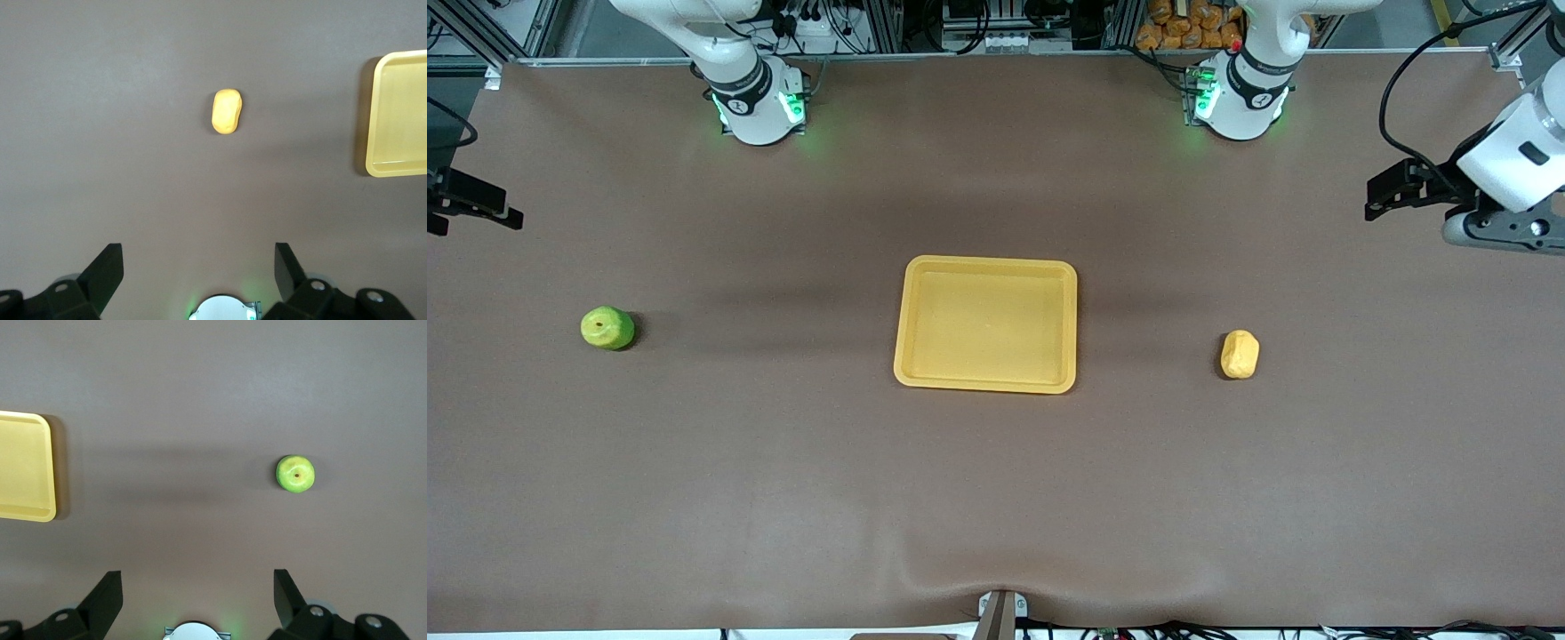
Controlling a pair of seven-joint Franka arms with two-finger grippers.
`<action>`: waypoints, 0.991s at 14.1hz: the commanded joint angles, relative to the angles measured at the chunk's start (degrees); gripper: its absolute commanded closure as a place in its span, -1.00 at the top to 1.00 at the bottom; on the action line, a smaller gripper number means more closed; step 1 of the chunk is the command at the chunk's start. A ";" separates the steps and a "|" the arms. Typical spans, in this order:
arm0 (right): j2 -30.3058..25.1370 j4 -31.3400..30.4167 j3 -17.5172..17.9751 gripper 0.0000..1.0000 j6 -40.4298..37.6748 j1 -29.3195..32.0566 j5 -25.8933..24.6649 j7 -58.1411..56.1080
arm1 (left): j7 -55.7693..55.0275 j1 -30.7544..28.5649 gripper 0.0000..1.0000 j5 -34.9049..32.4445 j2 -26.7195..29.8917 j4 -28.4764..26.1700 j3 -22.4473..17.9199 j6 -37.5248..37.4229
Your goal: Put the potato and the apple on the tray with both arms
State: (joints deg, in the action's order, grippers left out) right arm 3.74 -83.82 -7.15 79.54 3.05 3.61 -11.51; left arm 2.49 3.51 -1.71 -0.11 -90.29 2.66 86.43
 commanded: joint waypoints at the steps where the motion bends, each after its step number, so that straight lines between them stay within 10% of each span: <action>1: 1.61 0.68 0.65 1.00 -0.62 1.35 0.17 0.17 | 0.68 0.71 1.00 0.39 -3.66 3.19 0.07 -0.65; 14: 11.72 0.07 -0.23 1.00 -0.18 3.19 -4.75 0.00 | -0.02 3.17 1.00 1.44 -17.46 4.16 0.07 11.28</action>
State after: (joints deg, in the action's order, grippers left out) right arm 14.23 -84.21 -7.79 79.65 5.07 0.88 -11.51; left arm 2.41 6.26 -1.40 -16.13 -88.00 2.93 96.01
